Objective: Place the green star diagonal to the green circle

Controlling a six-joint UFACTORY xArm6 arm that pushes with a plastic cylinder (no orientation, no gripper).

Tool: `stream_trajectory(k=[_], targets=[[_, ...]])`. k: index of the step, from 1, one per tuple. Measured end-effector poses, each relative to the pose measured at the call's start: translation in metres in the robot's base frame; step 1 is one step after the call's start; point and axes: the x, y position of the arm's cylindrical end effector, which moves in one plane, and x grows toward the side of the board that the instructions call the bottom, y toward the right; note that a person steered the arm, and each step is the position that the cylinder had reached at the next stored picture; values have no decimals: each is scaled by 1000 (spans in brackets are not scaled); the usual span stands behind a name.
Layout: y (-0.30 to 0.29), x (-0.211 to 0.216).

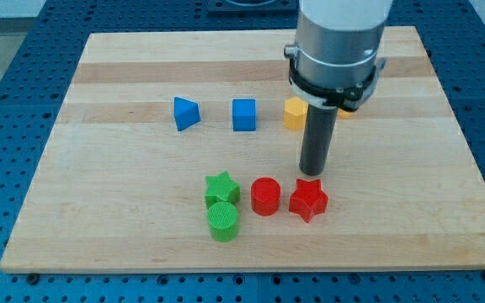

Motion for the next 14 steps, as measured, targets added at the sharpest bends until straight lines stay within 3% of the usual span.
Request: stream_trajectory(k=[2, 4, 5, 11, 14], targets=[[0, 43], [0, 31], [0, -9], [-102, -7], [-97, 18]])
